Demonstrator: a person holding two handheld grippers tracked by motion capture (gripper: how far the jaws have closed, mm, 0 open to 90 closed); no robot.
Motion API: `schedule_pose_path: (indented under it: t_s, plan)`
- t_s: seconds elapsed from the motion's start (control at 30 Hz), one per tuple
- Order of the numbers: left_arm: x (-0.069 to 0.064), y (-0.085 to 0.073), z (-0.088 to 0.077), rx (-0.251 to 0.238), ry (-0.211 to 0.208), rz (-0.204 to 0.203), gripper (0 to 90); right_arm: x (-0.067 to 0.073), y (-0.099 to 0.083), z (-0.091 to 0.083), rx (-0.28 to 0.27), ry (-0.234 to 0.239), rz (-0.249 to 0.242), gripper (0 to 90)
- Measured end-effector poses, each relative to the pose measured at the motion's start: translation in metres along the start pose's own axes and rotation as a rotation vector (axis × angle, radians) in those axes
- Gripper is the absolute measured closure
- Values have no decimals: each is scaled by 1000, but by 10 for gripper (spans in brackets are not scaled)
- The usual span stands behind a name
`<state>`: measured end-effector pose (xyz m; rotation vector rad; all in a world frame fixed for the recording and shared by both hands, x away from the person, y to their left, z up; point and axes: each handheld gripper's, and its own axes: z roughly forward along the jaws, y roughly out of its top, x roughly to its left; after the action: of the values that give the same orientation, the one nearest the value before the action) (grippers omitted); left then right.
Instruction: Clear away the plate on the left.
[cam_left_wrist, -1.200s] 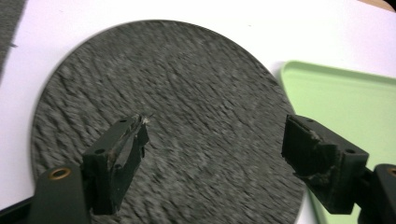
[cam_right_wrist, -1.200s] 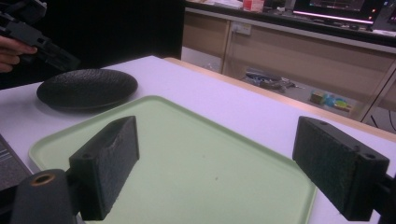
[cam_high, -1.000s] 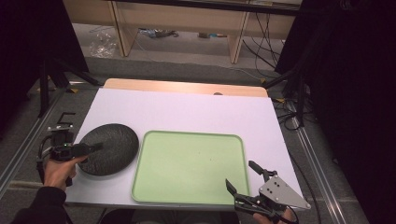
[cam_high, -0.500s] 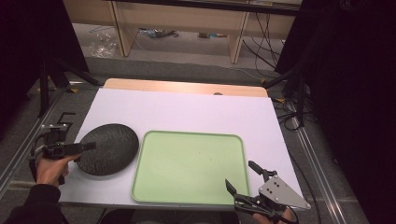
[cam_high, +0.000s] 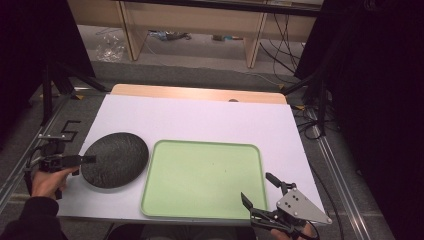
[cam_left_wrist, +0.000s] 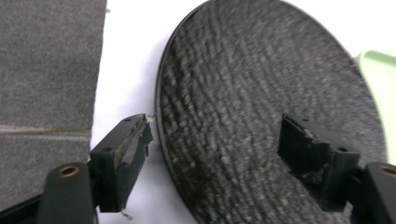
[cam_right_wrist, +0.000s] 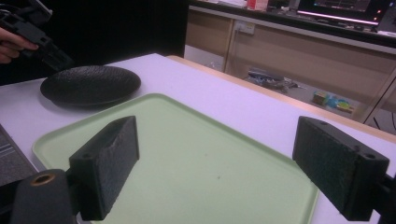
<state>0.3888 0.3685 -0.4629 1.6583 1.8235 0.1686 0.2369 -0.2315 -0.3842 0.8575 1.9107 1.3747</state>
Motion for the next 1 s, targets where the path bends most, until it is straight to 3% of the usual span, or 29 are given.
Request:
schedule_pose_path:
  t_s: [0.03, 0.1, 0.53, 0.6, 0.67, 0.73, 0.8, 0.83, 0.9, 1.0]
  plan:
    - [0, 0, 0, 0, 0, 0, 267, 0, 0, 0, 0, 0, 0, 154]
    - [3, 0, 1, 0, -24, -40, 276, 0, 0, 0, 0, 0, 2, 154]
    - [10, -1, 15, 75, -76, -58, 430, 0, 0, 0, 6, 2, -6, 154]
    - [12, -1, 16, 59, -86, -88, 454, 0, 0, 0, 0, -2, -6, 154]
    - [14, -1, 16, 59, -85, -90, 487, 2, 0, -1, 28, 10, 10, 154]
    - [16, -1, 17, 45, -94, -130, 517, 2, 0, -1, 27, 9, 10, 154]
    - [18, -2, 17, 40, -103, -143, 559, 2, -1, 1, 10, 14, 13, 154]
    - [22, -3, 18, 27, -119, -173, 574, 2, -1, 0, 18, 7, 9, 154]
    - [24, -3, 18, 22, -118, -187, 634, 2, -1, 2, 8, 11, 9, 154]
    - [31, -5, 18, 10, -165, -236, 693, 3, 0, 0, 24, 6, 5, 154]
